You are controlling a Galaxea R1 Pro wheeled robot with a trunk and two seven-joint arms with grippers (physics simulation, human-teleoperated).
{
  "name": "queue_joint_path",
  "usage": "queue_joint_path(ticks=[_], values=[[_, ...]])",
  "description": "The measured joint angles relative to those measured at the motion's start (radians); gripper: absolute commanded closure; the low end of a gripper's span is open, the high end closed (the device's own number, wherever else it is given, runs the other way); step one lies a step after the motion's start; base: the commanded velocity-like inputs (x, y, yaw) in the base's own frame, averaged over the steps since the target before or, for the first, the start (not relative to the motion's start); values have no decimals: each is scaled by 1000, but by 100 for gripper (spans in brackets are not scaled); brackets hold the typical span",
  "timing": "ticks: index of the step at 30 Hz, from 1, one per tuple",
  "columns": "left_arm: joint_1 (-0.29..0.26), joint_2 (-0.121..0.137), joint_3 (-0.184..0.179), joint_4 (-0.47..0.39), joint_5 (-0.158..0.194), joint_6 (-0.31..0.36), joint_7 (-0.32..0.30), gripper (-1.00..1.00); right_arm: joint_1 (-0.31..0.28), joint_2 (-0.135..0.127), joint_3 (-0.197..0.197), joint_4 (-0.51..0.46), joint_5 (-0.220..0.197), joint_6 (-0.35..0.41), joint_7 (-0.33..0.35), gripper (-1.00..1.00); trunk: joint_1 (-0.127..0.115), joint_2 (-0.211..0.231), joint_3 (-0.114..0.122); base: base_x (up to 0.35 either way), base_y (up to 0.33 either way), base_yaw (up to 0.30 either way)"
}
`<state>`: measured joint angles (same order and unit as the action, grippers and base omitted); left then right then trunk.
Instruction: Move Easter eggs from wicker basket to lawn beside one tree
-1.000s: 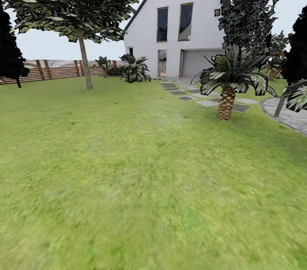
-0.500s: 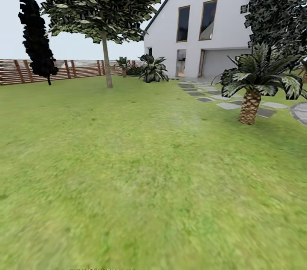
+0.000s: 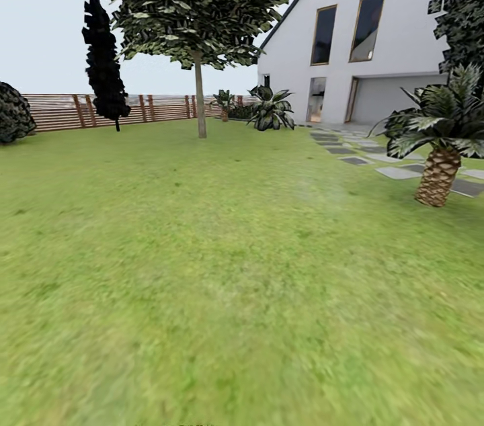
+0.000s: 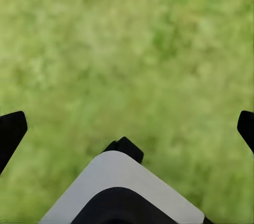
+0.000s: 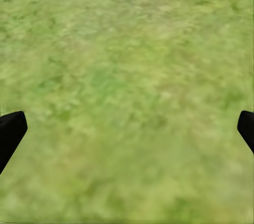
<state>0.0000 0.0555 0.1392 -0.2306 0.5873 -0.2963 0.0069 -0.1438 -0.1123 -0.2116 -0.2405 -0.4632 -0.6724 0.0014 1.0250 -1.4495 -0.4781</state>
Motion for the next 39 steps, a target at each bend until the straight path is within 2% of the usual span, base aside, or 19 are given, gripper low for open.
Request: queue_joint_path(ticks=[6, 13, 20, 29, 39], values=[[0, 0, 0, 0, 0, 0, 0, -100, 0, 3, 1, 28, 6, 0, 0, -100, 0, 0, 0, 0, 0, 282], [0, 0, 0, 0, 0, 0, 0, -100, 0, 7, 2, 37, 68, 0, 0, -100, 0, 0, 0, 0, 0, 271], [0, 0, -1, 0, -1, 0, -1, -100, 0, 6, 2, 36, 89, -1, 4, -100, 0, 0, 0, 0, 0, 73], [0, 0, -4, 0, -5, 3, -5, -100, 0, 6, 1, 36, 90, -1, 4, -100, 0, 0, 0, 30, 24, 12], [0, 0, -6, -1, -5, 21, -7, -100, 0, 5, 0, 36, 89, -1, 1, -100, -1, 0, 0, 258, 176, 218]])
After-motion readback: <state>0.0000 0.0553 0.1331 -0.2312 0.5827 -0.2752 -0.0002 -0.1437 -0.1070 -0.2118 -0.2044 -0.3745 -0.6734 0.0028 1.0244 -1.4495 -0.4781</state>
